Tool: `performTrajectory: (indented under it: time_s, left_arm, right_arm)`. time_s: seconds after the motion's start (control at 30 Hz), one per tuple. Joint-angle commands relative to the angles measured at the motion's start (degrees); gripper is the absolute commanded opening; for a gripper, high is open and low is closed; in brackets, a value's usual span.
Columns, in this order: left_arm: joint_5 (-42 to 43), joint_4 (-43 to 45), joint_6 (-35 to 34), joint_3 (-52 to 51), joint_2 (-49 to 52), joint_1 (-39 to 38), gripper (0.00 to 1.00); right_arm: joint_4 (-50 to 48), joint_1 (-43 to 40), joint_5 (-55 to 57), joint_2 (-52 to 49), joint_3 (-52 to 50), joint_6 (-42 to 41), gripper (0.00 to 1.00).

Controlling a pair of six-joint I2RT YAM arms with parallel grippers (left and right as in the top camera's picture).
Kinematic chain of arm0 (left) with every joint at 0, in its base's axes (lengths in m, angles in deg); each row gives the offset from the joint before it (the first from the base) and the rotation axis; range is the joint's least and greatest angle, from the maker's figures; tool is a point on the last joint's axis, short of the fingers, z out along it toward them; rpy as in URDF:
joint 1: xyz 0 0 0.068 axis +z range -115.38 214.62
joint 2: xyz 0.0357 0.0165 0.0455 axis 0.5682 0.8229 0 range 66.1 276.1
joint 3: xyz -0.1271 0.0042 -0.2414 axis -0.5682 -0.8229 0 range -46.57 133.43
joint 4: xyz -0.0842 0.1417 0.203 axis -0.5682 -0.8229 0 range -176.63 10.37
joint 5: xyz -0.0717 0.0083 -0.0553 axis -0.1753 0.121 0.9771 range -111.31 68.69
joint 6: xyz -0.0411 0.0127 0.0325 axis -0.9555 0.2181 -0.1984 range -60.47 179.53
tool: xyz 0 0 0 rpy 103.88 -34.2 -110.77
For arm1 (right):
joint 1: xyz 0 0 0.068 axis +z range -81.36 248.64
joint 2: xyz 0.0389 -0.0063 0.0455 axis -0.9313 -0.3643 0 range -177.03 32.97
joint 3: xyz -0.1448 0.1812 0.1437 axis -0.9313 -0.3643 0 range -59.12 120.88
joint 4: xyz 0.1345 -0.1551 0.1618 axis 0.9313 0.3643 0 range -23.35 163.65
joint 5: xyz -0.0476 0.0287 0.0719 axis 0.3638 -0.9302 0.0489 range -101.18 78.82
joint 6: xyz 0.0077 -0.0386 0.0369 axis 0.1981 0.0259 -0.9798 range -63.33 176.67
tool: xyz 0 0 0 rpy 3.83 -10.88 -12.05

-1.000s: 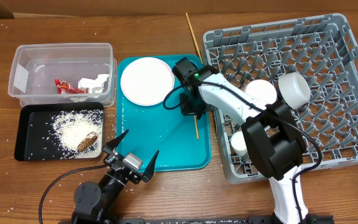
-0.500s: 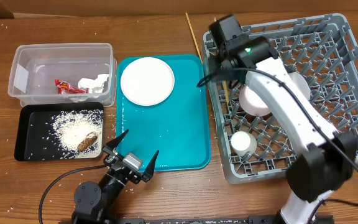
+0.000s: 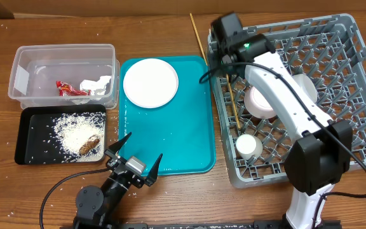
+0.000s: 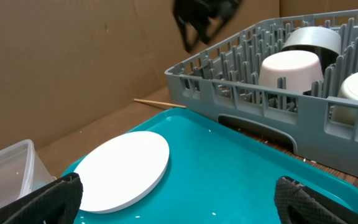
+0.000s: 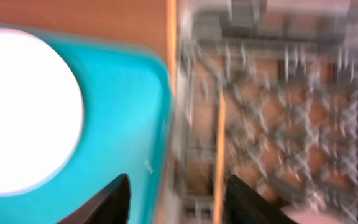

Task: Sort waste into correct bins and load items into the dishwasher
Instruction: 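Grasp the wooden chopsticks with the right gripper and lift them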

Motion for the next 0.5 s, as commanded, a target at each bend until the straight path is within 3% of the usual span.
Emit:
performTrajectory:
  time_s: [0.0, 0.1, 0.23, 0.47]
  left_arm:
    - [0.4, 0.2, 0.9, -0.5, -0.5, 0.6, 1.0]
    - [0.4, 0.2, 0.9, -0.5, -0.5, 0.6, 1.0]
    - [0.4, 0.2, 0.9, -0.5, -0.5, 0.6, 1.0]
    - [0.4, 0.2, 0.9, -0.5, -0.5, 0.6, 1.0]
  right_arm:
    - [-4.6, 0.7, -2.0, 1.6, 2.1, 2.7, 0.49]
    - [-10.0, 1.2, -3.5, -0.7, 2.1, 5.3, 0.49]
    - [-19.7, 2.2, -5.7, -6.3, 2.1, 8.3, 0.6]
    - [-31.6, 3.5, -5.8, -18.5, 2.1, 8.3, 0.6]
